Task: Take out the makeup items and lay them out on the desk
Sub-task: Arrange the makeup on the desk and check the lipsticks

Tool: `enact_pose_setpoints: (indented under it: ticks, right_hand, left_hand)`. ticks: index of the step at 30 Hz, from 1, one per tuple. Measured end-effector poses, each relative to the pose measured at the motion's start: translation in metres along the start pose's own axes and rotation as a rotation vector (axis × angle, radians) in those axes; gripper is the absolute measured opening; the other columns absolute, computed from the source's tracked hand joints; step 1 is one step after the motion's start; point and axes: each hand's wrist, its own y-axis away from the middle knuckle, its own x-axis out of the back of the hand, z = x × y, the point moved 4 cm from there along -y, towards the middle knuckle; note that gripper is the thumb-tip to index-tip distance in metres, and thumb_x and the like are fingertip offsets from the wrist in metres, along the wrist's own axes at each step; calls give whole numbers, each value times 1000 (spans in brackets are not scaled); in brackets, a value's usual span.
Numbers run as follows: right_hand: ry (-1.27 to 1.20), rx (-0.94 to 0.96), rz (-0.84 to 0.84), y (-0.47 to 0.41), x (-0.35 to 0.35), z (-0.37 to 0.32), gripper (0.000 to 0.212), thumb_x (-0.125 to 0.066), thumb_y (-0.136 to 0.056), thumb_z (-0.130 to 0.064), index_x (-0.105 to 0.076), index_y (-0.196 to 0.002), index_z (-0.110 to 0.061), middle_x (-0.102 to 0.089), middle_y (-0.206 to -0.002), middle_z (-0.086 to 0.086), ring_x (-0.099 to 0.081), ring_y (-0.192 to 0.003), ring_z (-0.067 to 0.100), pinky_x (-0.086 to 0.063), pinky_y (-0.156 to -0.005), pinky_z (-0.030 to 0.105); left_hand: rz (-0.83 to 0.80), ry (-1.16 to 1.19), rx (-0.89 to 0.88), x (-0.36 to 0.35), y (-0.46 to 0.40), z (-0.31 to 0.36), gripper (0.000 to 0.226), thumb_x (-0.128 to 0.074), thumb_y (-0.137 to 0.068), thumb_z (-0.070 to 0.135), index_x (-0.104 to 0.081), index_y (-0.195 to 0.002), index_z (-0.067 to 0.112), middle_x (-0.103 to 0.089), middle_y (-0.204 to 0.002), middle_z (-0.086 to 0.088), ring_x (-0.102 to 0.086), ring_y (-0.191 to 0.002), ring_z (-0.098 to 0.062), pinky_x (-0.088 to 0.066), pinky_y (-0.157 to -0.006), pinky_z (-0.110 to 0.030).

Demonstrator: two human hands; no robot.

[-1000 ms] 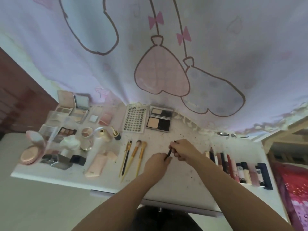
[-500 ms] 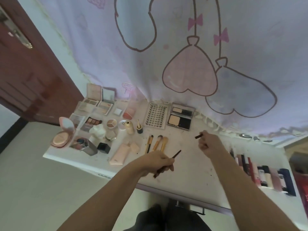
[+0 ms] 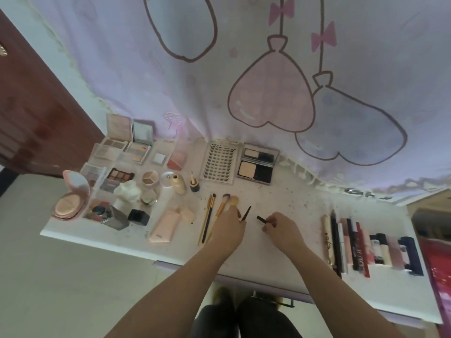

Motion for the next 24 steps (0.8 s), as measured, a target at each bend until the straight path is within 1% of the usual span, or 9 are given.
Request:
enact_pose_setpoints:
  ticks: [3, 6, 9, 11, 13, 16, 20, 23, 24]
  right_hand:
    - [342, 41, 88, -2, -4, -7, 22, -43, -96, -31, -52, -107, -13, -59, -103, 5, -55, -92, 22, -42, -69, 30]
    - [525, 87, 67, -7, -14, -15, 29, -40, -96, -36, -54, -109, -13, -54, -110, 6, -52, -102, 25, -39, -71, 33]
    - [556, 121, 17, -13, -26, -20, 35, -33, -98, -36, -56, -110, -13, -57, -109, 7, -56, -100, 27, -38, -70, 33]
    - [551, 140, 10, -15, -32, -23, 37, -30, -99, -37, -58, -107, -14, -59, -105, 7, -59, -97, 27, -39, -68, 33]
    - [556, 150, 12, -17, -36, -25, 38, -29, -99, -36, -60, -102, -15, -61, -101, 6, -60, -92, 27, -39, -66, 32]
    - [567, 174, 17, -21, -39, -27, 38, -29, -99, -33, -62, -97, -15, -63, -97, 6, -62, -87, 27, -38, -63, 31]
    - [531, 207, -17, -19, -33, -26, 40, -27, -100, -34, -61, -95, -13, -64, -95, 6, -62, -86, 27, -38, -65, 30]
    - [426, 204, 3, -16, -7, -16, 33, -30, -100, -32, -53, -85, -13, -60, -90, 7, -58, -82, 25, -38, -65, 30]
    - [384, 196, 35, -16, 8, -9, 30, -32, -100, -31, -49, -82, -14, -58, -86, 7, -55, -79, 23, -39, -65, 30]
  left_hand:
    - [5, -240, -66, -9, -3, 3, 21, -48, -95, 33, -52, -105, 15, -65, -96, -2, -56, -75, -15, -41, -61, -25]
    - [13, -370, -112, -11, -7, 8, 19, -46, -96, 32, -51, -103, 15, -64, -101, -5, -60, -88, -20, -42, -65, -28]
    - [31, -421, -135, -11, -12, 14, 18, -46, -96, 27, -51, -108, 15, -61, -115, -7, -56, -108, -21, -43, -71, -28]
    - [21, -455, -139, -12, -17, 14, 19, -47, -96, 24, -51, -112, 14, -58, -123, -8, -48, -122, -21, -44, -77, -30]
    - [3, -490, -149, -12, -20, 13, 21, -48, -96, 23, -51, -114, 13, -52, -130, -8, -40, -130, -21, -43, -81, -31]
    - [14, -523, -188, -12, -23, 11, 18, -48, -96, 20, -51, -111, 11, -43, -136, -6, -35, -133, -23, -42, -79, -33]
    - [19, -526, -198, -16, -27, 10, 15, -47, -96, 20, -53, -107, 12, -47, -133, -5, -39, -130, -23, -38, -70, -32]
    - [23, -545, -185, -13, -27, 10, 20, -48, -95, 25, -53, -110, 12, -37, -140, -7, -27, -138, -25, -45, -77, -34]
    - [31, -574, -198, -13, -26, 13, 22, -48, -95, 26, -52, -112, 12, -39, -137, -10, -30, -136, -28, -46, -82, -35]
